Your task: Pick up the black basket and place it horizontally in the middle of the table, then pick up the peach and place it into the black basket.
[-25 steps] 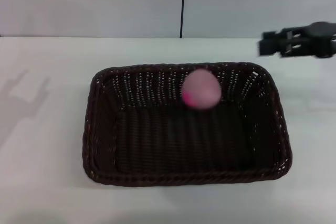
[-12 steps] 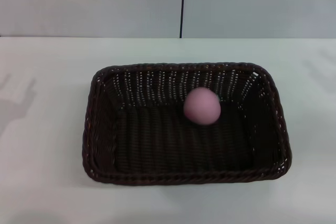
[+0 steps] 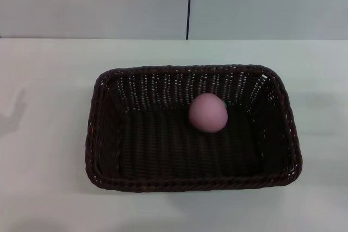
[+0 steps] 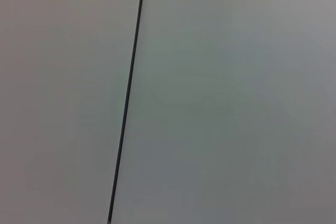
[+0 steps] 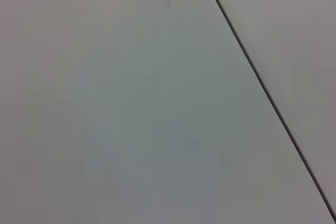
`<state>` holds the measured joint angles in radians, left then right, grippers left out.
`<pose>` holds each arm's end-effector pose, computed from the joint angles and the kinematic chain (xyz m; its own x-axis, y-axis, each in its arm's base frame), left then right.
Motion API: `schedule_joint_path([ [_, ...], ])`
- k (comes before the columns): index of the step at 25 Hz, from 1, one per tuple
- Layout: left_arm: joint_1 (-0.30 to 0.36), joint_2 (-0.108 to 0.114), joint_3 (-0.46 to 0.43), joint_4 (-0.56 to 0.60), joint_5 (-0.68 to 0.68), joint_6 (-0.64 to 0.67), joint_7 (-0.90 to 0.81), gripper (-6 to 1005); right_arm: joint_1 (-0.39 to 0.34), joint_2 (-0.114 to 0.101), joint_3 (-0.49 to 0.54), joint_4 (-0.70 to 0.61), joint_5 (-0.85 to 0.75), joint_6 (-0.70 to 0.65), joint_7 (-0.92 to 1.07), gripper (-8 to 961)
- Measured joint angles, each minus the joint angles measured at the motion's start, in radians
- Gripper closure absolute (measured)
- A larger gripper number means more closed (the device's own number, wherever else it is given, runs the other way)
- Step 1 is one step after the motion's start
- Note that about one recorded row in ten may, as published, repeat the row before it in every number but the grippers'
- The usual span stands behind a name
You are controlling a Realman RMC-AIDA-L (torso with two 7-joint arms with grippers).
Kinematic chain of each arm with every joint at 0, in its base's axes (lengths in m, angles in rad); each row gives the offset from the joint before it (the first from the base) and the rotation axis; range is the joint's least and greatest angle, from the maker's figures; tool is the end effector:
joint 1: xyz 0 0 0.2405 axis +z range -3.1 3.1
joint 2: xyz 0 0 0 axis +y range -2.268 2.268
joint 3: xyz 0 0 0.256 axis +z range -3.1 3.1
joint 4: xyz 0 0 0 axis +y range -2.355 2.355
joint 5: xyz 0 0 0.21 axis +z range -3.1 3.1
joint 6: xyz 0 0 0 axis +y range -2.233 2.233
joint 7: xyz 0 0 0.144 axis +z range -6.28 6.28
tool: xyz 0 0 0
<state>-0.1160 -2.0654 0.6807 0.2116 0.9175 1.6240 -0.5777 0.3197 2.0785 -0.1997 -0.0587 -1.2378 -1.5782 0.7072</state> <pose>-0.3741 0.2140 0.0581 0.5825 -0.2147 0.7839 0.7583 -0.2036 -0.6193 0.3518 0.2694 0.0431 0.3514 0.2227 -0.9094 -0.8957 -0.2028 -0.3958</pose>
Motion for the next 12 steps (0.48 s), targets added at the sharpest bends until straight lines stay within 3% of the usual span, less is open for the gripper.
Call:
schedule_joint_path([
  [8,0.002,-0.001,-0.001,-0.022,0.000,0.007,0.005,360,0.015,-0.004,0.027,-0.008,0.026,0.063,-0.018,269],
  [10,-0.013,-0.005,-0.020,-0.133,0.000,0.058,0.120,360,0.017,-0.003,0.029,-0.028,0.027,0.064,-0.023,269],
  [12,-0.027,-0.005,-0.027,-0.162,0.000,0.057,0.155,360,0.020,-0.003,0.023,-0.035,0.024,0.070,-0.024,269],
])
